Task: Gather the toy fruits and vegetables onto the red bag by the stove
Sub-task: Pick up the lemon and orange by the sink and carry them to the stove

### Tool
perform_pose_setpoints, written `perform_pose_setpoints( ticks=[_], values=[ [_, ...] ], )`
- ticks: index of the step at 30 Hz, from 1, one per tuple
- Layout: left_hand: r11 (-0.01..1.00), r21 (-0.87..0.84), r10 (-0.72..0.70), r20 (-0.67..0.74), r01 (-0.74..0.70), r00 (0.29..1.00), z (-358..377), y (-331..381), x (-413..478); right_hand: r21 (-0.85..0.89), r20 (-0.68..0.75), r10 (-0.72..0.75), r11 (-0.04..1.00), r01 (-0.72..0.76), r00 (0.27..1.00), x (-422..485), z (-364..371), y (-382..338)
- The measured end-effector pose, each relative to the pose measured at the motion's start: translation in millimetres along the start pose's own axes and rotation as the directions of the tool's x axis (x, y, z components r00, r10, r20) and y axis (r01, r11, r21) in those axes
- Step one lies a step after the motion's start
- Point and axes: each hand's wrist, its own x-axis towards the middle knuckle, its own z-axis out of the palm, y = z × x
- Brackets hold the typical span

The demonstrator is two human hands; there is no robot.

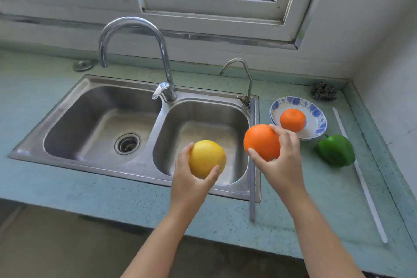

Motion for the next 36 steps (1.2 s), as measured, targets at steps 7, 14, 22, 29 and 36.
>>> perform_pose_setpoints(
  ticks=[7, 14, 22, 29, 36],
  values=[
    [0.994, -0.109, -0.05, -0.191, 0.03, 0.98, -81, -10, -52, 0.101, 0.176, -0.153, 0.985, 0.137, 0.972, -45, 28, -72],
    [0.991, -0.132, -0.03, -0.399, -0.025, 0.916, -165, -24, -116, 0.249, 0.276, -0.306, 0.938, 0.24, 0.911, -105, 63, -143],
    [0.994, -0.107, -0.06, -0.628, -0.009, 0.776, -260, -61, -210, 0.426, 0.403, -0.46, 0.859, 0.283, 0.791, -196, 112, -224],
    [0.992, -0.127, -0.109, -0.806, 0.01, 0.582, -335, -95, -294, 0.533, 0.524, -0.587, 0.791, 0.299, 0.617, -277, 161, -292],
    [0.985, -0.168, -0.167, -0.921, 0.028, 0.352, -403, -128, -352, 0.638, 0.57, -0.708, 0.702, 0.318, 0.418, -346, 219, -364]
  ],
)
